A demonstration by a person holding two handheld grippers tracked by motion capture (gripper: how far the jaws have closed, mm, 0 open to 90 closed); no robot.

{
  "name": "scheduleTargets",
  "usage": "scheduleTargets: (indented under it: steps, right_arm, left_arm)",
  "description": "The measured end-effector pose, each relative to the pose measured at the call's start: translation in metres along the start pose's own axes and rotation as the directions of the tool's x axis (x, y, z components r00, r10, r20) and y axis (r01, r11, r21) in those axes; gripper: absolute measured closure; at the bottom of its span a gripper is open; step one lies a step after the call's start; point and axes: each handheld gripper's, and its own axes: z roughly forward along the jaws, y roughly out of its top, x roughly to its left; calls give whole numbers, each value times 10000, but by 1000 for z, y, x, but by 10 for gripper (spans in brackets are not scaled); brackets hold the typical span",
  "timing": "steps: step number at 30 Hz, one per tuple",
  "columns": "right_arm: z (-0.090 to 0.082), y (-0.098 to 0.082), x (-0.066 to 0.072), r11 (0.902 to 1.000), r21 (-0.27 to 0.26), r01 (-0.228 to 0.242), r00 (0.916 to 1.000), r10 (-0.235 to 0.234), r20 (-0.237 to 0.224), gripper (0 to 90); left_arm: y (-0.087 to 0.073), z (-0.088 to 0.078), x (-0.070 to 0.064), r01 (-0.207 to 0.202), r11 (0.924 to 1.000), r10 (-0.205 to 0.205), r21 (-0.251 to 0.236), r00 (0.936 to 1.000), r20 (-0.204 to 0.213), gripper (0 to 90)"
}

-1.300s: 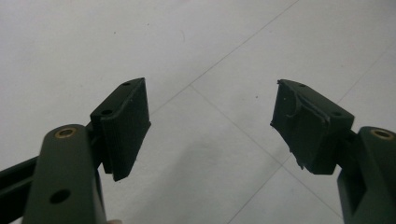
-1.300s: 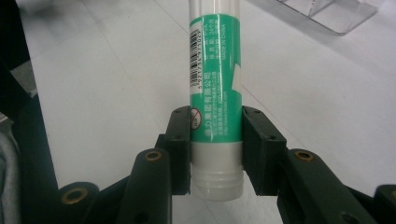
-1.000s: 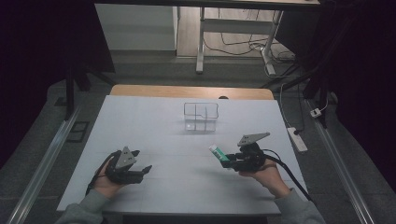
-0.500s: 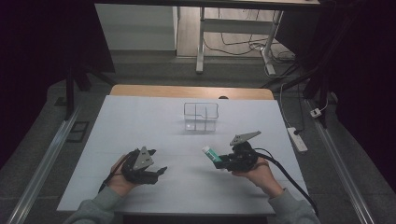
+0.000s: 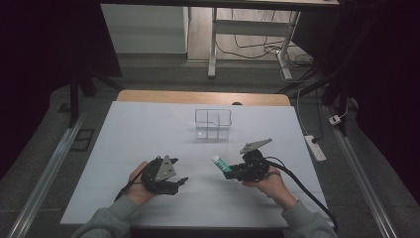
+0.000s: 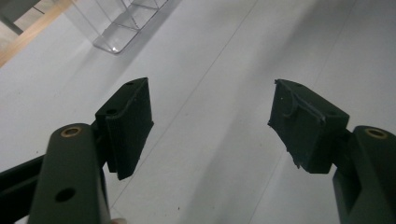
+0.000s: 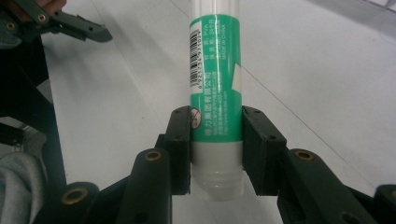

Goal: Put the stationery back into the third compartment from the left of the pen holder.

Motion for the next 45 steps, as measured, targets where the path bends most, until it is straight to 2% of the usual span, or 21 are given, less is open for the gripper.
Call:
scheduleTargets:
  steps: [5,12,16,24,27,30,32,35,38,39,41,44,45]
  right_arm:
    - [10,9,-1,9989,459,-131,9994,145,-304,648]
    - [21,18,-1,9958,874,-267,9977,320,-596,647]
    - [26,21,-2,9915,1263,-326,9973,405,-610,647]
    - [36,27,0,9796,1993,-240,9920,481,-1171,647]
    - [40,29,2,9761,2172,-57,9904,354,-1334,647]
    - [42,31,6,9731,2303,32,9886,316,-1472,647]
    - [42,32,6,9722,2341,41,9866,343,-1598,647]
    - [41,35,7,9722,2341,46,9837,377,-1756,647]
    - [39,36,7,9725,2326,118,9830,313,-1809,647]
    - [38,37,7,9720,2346,95,9827,343,-1818,647]
    - [37,37,7,9716,2366,107,9816,349,-1877,646]
    - [37,37,6,9712,2373,192,9816,268,-1892,646]
    - [37,37,6,9722,2337,165,9817,286,-1885,646]
  left_arm:
    - [8,7,-2,-355,9994,355,22,9993,103,303]
    - [20,14,-6,-953,9954,953,-3,9951,248,306]
    - [25,16,-7,-1172,9931,1175,-101,9926,321,313]
    - [37,28,-12,-1911,9813,1898,219,9805,518,292]
    - [38,34,-14,-2078,9776,2056,344,9770,566,285]
    - [40,38,-17,-2468,9678,2441,502,9682,551,291]
    - [42,39,-19,-2740,9604,2712,510,9610,548,315]
    - [44,41,-23,-3009,9518,2990,586,9535,388,364]
    - [44,43,-26,-3378,9376,3370,820,9412,237,418]
    - [44,43,-26,-3701,9227,3704,1076,9287,183,438]
    - [44,44,-28,-3968,9091,3991,1271,9169,82,486]
    - [42,45,-30,-4213,8953,4249,1449,9052,66,531]
    - [42,45,-30,-4339,8877,4377,1538,8991,107,546]
